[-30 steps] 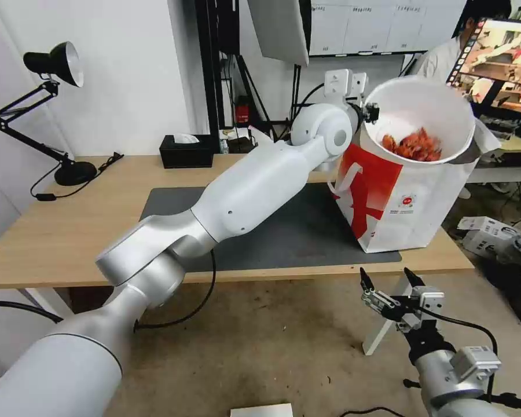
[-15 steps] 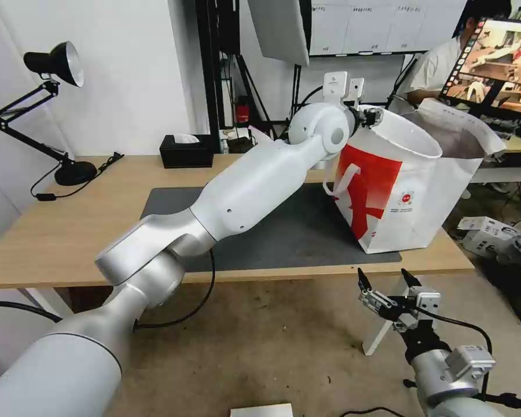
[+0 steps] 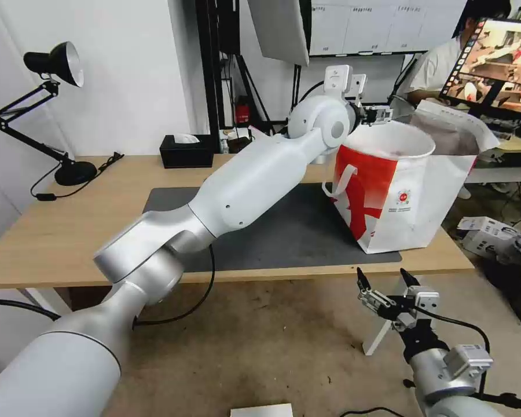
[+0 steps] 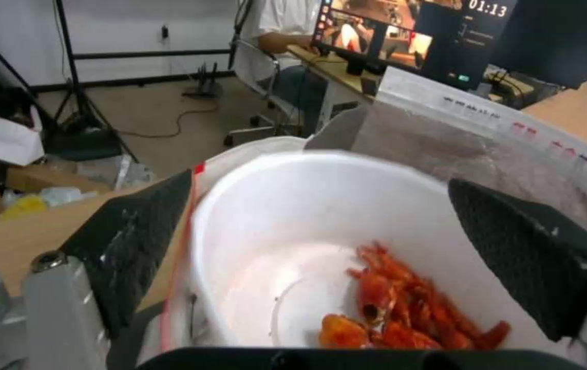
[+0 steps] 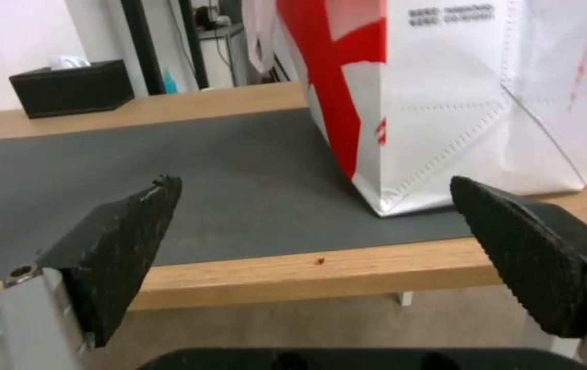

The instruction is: Pick up the trash from the table and place it into the takeout bag.

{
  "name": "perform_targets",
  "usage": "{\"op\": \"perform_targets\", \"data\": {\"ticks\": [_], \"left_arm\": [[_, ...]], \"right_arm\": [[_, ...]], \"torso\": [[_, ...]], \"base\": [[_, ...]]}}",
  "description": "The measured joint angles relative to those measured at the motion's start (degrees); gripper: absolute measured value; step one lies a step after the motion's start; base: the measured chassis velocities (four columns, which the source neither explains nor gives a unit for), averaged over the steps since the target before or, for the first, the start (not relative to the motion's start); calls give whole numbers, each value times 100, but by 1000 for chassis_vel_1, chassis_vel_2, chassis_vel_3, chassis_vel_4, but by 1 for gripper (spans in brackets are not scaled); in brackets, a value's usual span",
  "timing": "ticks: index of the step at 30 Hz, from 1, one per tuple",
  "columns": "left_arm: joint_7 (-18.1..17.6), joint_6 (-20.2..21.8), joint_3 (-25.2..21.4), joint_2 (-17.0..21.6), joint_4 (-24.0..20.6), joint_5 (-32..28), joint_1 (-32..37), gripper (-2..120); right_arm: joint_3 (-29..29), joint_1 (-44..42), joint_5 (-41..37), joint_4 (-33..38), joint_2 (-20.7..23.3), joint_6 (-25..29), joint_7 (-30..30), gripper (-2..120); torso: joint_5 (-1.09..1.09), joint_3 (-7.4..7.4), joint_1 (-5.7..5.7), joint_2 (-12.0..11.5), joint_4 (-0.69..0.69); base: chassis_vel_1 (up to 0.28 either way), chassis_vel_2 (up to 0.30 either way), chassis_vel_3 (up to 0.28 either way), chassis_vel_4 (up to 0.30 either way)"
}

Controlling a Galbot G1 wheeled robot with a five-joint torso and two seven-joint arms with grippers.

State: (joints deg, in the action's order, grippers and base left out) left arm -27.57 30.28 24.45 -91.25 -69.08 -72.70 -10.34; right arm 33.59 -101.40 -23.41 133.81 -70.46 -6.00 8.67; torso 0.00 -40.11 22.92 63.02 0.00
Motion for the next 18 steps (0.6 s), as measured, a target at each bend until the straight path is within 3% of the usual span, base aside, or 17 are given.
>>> {"op": "perform_targets", "data": {"ticks": [6, 9, 10, 13, 14, 17, 18], "left_arm": [[-197, -116, -129, 88, -243, -96, 110, 100], [-355, -464, -238, 571, -945, -191, 423, 100], [-355, -464, -238, 571, -945, -191, 423, 100], [-519, -832, -441, 1226, -1745, -98, 933, 100], [-519, -832, -441, 1226, -1745, -98, 933, 100], [-647, -1142, -664, 1849, -2438, 161, 1519, 100], [-647, -1142, -664, 1849, -2438, 161, 1519, 100]], "right_arm": [[-2, 3, -5, -10, -21, 4, 0, 100], [12, 14, -12, -7, -20, 7, 1, 100], [12, 14, -12, -7, -20, 7, 1, 100], [39, 32, -28, -4, 8, 8, 0, 100], [39, 32, -28, -4, 8, 8, 0, 100], [42, 80, -38, -2, 48, 8, 3, 100], [42, 80, -38, -2, 48, 8, 3, 100]], "torso": [[0, 0, 0, 0, -1], [0, 0, 0, 0, -2], [0, 0, 0, 0, -2], [-3, 0, 0, 0, 3], [-3, 0, 0, 0, 3], [-3, 0, 0, 0, 0], [-3, 0, 0, 0, 0]], "base": [[0, 0, 0, 0], [0, 0, 0, 0], [0, 0, 0, 0], [0, 0, 0, 0], [0, 0, 0, 0], [0, 0, 0, 0], [0, 0, 0, 0]]}}
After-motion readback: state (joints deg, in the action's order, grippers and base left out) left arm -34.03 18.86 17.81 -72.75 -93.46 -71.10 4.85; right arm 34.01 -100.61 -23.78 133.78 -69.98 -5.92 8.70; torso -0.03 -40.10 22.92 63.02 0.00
